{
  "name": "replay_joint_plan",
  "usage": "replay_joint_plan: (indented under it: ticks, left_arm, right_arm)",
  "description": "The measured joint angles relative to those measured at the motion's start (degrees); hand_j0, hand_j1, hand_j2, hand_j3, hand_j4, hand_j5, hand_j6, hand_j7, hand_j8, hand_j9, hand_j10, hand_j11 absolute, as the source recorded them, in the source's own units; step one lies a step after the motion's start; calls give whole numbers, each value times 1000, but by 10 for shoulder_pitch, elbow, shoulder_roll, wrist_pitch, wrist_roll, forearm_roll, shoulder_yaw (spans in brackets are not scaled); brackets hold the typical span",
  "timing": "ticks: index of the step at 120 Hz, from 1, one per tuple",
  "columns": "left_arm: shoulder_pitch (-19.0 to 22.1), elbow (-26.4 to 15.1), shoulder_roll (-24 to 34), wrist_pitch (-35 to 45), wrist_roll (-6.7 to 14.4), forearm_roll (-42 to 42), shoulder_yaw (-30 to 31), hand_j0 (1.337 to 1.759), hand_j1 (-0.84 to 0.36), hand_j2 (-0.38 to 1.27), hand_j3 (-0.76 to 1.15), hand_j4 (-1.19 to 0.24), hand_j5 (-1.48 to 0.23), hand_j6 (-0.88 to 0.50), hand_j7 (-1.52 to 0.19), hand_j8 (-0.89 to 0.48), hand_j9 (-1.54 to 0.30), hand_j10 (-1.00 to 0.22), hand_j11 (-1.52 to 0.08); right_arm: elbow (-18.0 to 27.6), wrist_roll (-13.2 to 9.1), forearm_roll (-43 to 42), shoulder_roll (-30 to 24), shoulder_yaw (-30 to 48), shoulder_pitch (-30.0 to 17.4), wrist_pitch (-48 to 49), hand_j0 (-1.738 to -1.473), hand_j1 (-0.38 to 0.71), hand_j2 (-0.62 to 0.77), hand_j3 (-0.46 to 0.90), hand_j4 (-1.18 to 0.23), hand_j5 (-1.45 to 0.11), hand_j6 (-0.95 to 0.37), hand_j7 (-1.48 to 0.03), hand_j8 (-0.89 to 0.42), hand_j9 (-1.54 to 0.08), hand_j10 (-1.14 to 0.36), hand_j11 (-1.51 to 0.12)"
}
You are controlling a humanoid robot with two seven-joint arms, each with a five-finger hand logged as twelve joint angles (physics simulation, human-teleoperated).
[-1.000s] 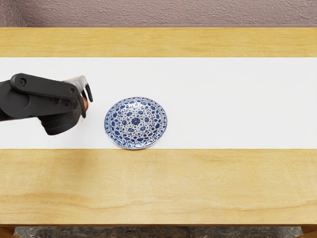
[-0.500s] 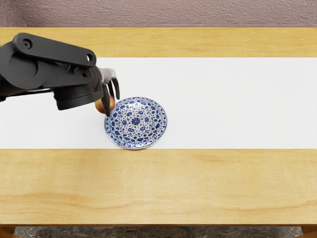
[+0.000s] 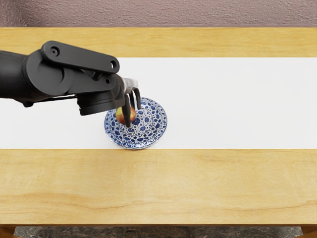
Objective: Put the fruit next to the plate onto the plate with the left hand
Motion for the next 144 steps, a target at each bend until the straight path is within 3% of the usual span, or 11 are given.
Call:
replay_joint_plan:
  ticks: [13,27,44,67,102,118,124,139,144]
  left_arm:
    - [9,6,0,0,0,1,-3,1649,-123,177,0,-803,-1120,-591,-1096,-524,-1089,-687,-1112]
    - [17,16,0,1,0,1,-10,1653,-183,267,0,-706,-960,-602,-945,-545,-942,-663,-960]
    - [19,22,0,2,0,2,-15,1656,-182,182,0,-573,-770,-522,-763,-478,-759,-554,-768]
    - [21,28,0,2,0,2,-19,1657,-64,106,0,-396,-524,-376,-521,-358,-520,-388,-523]
    - [31,32,8,1,0,19,-62,1658,19,65,0,-288,-376,-284,-375,-280,-375,-286,-376]
    - [35,30,103,-37,0,34,-103,1658,32,59,0,-272,-354,-270,-354,-268,-354,-271,-354]
    - [45,29,139,-61,-10,37,-122,1658,35,57,0,-268,-349,-267,-348,-265,-348,-268,-349]
    - [136,26,242,-152,-39,40,-222,1658,40,54,0,-262,-340,-261,-339,-260,-339,-261,-339]
    - [150,24,274,-186,-47,42,-260,1658,41,54,0,-261,-338,-260,-337,-259,-337,-260,-337]
  right_arm:
    - [0,0,0,0,0,0,0,-1658,-305,-7,0,-36,-47,-36,-47,-36,-47,-36,-47]
    - [0,0,0,0,0,0,0,-1658,-305,-7,0,-36,-47,-36,-47,-36,-47,-36,-47]
    - [0,0,0,0,0,0,0,-1658,-305,-7,0,-36,-47,-36,-47,-36,-47,-36,-47]
    - [0,0,0,0,0,0,0,-1658,-305,-7,0,-36,-47,-36,-47,-36,-47,-36,-47]
    - [0,0,0,0,0,0,0,-1658,-305,-7,0,-36,-47,-36,-47,-36,-47,-36,-47]
    - [0,0,0,0,0,0,0,-1658,-305,-7,0,-36,-47,-36,-47,-36,-47,-36,-47]
    - [0,0,0,0,0,0,0,-1658,-305,-7,0,-36,-47,-36,-47,-36,-47,-36,-47]
    - [0,0,0,0,0,0,0,-1658,-305,-7,0,-36,-47,-36,-47,-36,-47,-36,-47]
    - [0,0,0,0,0,0,0,-1658,-305,-7,0,-36,-47,-36,-47,-36,-47,-36,-47]
